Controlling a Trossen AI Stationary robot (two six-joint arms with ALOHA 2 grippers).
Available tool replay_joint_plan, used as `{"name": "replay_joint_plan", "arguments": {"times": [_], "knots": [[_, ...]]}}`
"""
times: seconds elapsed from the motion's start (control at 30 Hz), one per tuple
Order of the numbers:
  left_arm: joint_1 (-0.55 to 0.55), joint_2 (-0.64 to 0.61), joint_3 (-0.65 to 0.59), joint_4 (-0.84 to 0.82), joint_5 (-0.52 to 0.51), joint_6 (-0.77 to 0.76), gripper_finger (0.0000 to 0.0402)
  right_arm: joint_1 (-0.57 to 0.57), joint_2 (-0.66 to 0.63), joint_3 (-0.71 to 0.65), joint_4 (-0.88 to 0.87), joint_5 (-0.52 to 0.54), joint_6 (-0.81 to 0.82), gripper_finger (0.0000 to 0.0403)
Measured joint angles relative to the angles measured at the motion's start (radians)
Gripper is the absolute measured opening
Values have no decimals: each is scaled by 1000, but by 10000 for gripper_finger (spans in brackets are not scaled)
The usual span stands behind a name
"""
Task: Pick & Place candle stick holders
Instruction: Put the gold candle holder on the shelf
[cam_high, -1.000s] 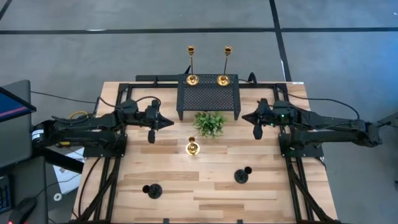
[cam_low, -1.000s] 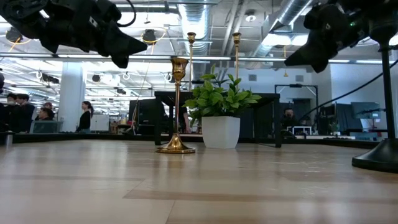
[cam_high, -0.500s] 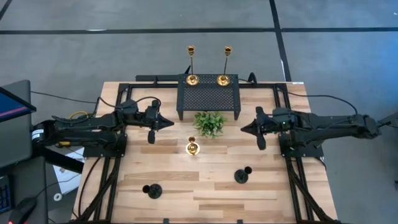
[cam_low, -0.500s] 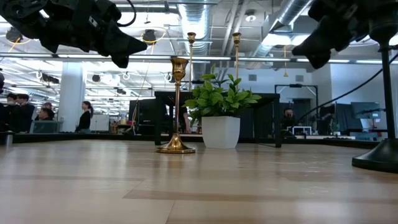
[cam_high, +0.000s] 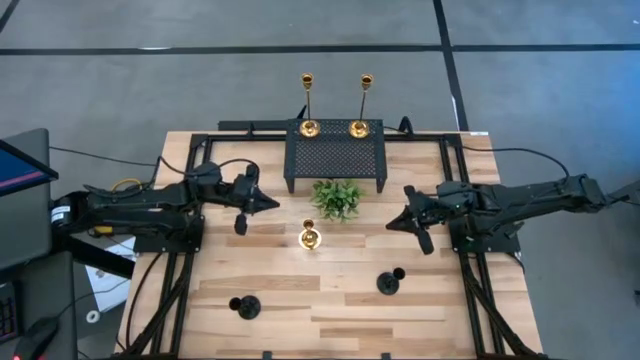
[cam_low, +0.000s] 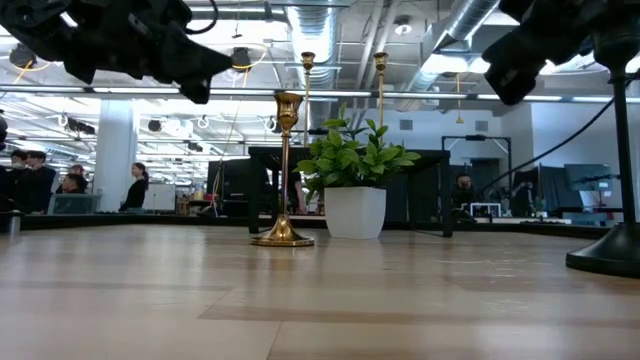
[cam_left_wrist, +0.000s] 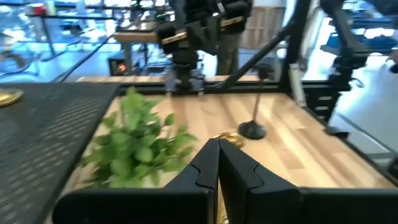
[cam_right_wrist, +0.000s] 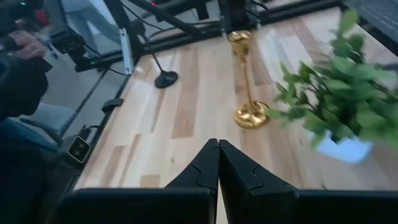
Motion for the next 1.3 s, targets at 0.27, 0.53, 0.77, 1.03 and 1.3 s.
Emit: {"name": "replay_joint_plan", "arguments": {"times": [0.27, 0.53, 0.77, 1.03, 1.3], "knots": [[-97, 0, 0, 27, 0, 0, 7, 42, 81, 0, 197, 3, -9, 0], [-186, 0, 0, 33, -69, 0, 5, 50, 180, 0, 380, -5, -11, 0], [-207, 24, 0, 31, -107, 0, 6, 50, 218, 0, 417, -5, -11, 0], [-207, 111, 0, 34, -107, -30, 5, 50, 251, 0, 420, -5, -11, 0], [-207, 179, 0, 37, -107, -28, 5, 43, 321, 0, 420, 55, -12, 0]]}}
